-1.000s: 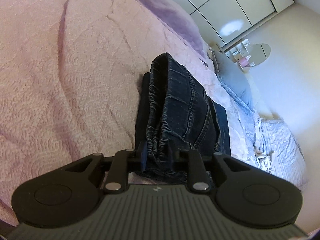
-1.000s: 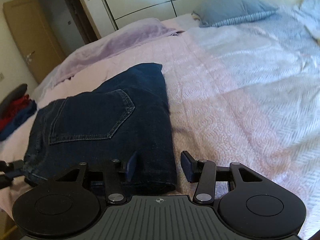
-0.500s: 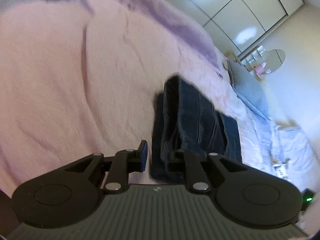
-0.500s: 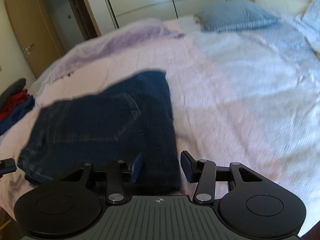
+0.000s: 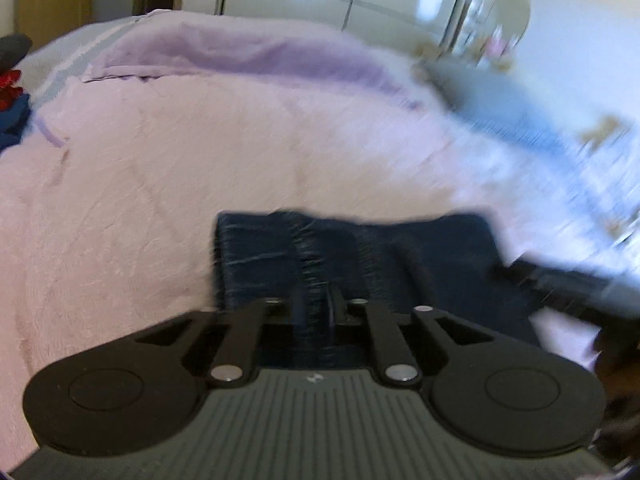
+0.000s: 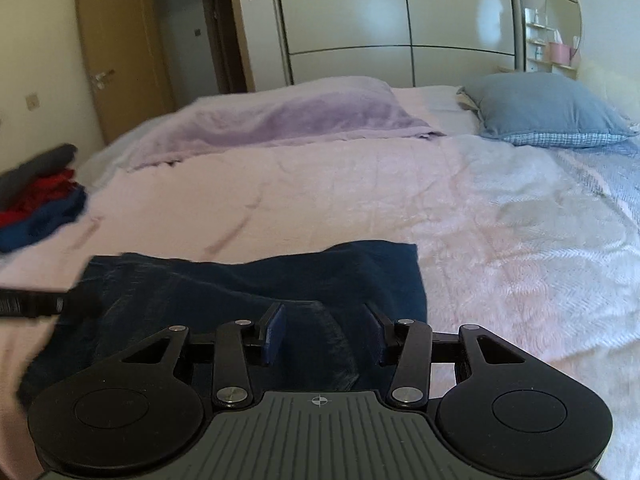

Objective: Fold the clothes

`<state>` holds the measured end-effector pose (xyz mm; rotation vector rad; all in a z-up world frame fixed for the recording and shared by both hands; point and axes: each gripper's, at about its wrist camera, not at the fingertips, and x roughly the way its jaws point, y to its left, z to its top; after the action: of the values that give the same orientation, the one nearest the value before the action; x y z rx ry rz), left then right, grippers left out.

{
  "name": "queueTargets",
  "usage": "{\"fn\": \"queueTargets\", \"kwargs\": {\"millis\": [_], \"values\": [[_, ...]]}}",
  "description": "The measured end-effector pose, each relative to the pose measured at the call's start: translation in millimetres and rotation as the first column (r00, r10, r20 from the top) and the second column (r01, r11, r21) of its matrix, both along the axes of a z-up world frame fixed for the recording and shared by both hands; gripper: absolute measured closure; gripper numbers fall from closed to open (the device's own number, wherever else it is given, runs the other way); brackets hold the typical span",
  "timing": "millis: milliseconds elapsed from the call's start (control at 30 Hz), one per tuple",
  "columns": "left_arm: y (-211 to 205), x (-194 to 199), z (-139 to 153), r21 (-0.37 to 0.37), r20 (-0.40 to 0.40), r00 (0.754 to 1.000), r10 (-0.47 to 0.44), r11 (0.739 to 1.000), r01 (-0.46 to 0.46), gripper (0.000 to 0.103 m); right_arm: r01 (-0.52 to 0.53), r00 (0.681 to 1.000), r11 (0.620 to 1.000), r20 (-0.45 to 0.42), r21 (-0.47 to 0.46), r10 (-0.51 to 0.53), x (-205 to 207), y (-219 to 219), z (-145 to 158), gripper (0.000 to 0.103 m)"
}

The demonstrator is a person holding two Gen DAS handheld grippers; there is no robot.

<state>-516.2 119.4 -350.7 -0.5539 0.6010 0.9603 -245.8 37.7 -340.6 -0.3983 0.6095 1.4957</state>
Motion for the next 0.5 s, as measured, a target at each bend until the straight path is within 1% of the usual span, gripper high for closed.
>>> {"fn": "queueTargets", "kwargs": {"millis": [67, 100, 133, 200, 267, 300, 333, 367, 400, 433, 500], "values": [[-4, -4, -14, 0.023, 0.014, 1.0, -0.003, 1.0, 0.003, 0.096, -0.007, 1.0, 0.999, 0.015, -0.046, 0.007, 7, 12, -22, 0.057], [-6, -6, -18, 0.036, 0.021, 1.0, -0.005, 0.999, 0.004, 0.096, -0.016, 1.0, 0.998, 0.016, -0.054, 0.017, 10, 15, -31, 0.057], [-9, -8, -18, 0.045, 0.025, 1.0, -0.005, 0.999, 0.004, 0.096, -0.026, 1.0, 0.998, 0.009, -0.049, 0.026, 13, 14, -33, 0.057], [-8, -11, -5, 0.033, 0.048, 0.999, -0.004, 0.999, 0.002, 0.097, -0.045, 0.999, 0.998, -0.01, -0.049, 0.045, 19, 11, -25, 0.057], [-3, -17, 12, 0.032, 0.102, 0.995, -0.011, 0.999, 0.008, 0.097, -0.054, 0.996, 0.998, -0.072, -0.013, 0.053, 30, 5, -9, 0.057], [2, -18, 18, 0.037, 0.117, 0.993, -0.013, 0.999, 0.009, 0.097, -0.061, 0.994, 0.998, -0.094, 0.02, 0.062, 37, 3, -2, 0.057], [8, -18, 23, 0.047, 0.126, 0.992, -0.015, 0.999, 0.009, 0.097, -0.065, 0.993, 0.997, -0.096, 0.041, 0.068, 42, 5, 4, 0.06], [14, -18, 27, 0.056, 0.135, 0.991, -0.017, 0.998, 0.009, 0.097, -0.072, 0.993, 0.996, -0.088, 0.052, 0.076, 44, 11, 8, 0.065], [22, -15, 25, 0.056, 0.122, 0.992, -0.016, 0.998, 0.009, 0.097, -0.088, 0.993, 0.994, -0.078, 0.061, 0.093, 44, 20, 9, 0.076], [30, -12, 20, 0.05, 0.095, 0.995, -0.013, 0.999, 0.008, 0.098, -0.104, 0.991, 0.993, -0.075, 0.058, 0.109, 44, 29, 7, 0.084], [44, -6, 7, 0.041, 0.05, 0.999, -0.004, 0.999, 0.002, 0.099, -0.129, 0.989, 0.992, -0.074, 0.014, 0.13, 42, 51, -2, 0.09]]}}
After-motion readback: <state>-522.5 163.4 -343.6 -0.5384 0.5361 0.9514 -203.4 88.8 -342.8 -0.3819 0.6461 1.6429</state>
